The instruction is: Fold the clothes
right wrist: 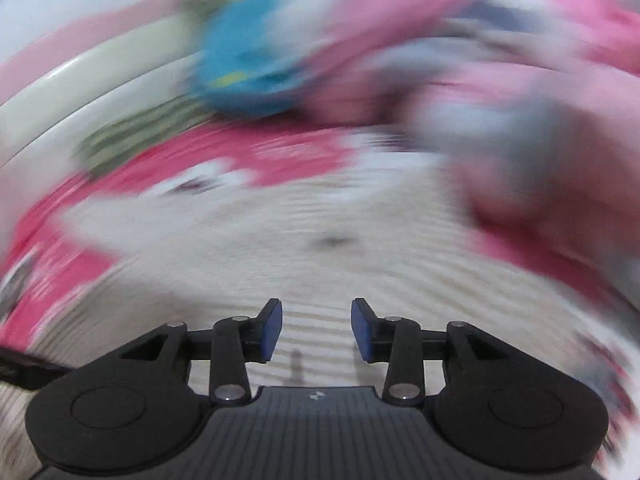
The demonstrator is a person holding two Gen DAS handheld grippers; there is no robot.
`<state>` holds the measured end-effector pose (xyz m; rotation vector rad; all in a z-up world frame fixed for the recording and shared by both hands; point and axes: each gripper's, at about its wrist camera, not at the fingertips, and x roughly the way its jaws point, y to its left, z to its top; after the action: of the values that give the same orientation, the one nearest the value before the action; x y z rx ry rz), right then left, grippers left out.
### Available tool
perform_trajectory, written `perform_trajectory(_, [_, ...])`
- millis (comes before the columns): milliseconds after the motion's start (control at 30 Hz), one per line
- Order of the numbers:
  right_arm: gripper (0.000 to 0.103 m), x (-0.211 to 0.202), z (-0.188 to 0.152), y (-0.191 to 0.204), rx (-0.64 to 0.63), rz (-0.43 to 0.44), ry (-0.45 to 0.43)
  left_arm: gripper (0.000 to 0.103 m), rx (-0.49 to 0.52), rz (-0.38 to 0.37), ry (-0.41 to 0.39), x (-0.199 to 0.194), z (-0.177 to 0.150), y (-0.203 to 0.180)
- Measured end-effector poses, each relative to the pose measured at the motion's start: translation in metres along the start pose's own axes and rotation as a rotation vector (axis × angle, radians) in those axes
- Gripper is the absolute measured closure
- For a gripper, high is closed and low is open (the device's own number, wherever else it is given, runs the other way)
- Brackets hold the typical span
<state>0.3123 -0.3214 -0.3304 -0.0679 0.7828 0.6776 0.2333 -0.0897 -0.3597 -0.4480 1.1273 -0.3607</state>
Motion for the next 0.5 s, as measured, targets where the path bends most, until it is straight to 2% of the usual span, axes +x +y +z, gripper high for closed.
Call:
perform_trajectory(100, [0.054, 0.039, 0.027, 0.036, -0.222, 0.121, 0.058, 0.063, -0.086, 0.005, -0.030, 0.001, 0.000, 0.020])
perform_trajectory(167, [0.049, 0.066, 0.040, 0.049, -0.321, 0.169, 0.111, 0.062, -0.126, 0.011, -0.063, 0.002, 0.006, 0.030])
perform_trajectory(267, [0.034, 0.101, 0.051, 0.060, -0.417, 0.243, 0.246, 0.051, -0.084, 0.008, -0.072, 0.008, 0.012, 0.033])
perform_trajectory(400, [0.034, 0.142, 0.054, 0.066, -0.483, 0.301, 0.442, 0.051, -0.006, 0.009, -0.072, 0.014, 0.018, 0.033])
perform_trajectory(467, [0.036, 0.145, 0.055, 0.065, -0.483, 0.319, 0.472, 0.051, 0.008, 0.000, -0.079, 0.015, 0.020, 0.034])
perform_trajectory(500, [0.050, 0.144, 0.056, 0.065, -0.481, 0.321, 0.484, 0.053, 0.001, -0.007, -0.081, 0.016, 0.020, 0.037])
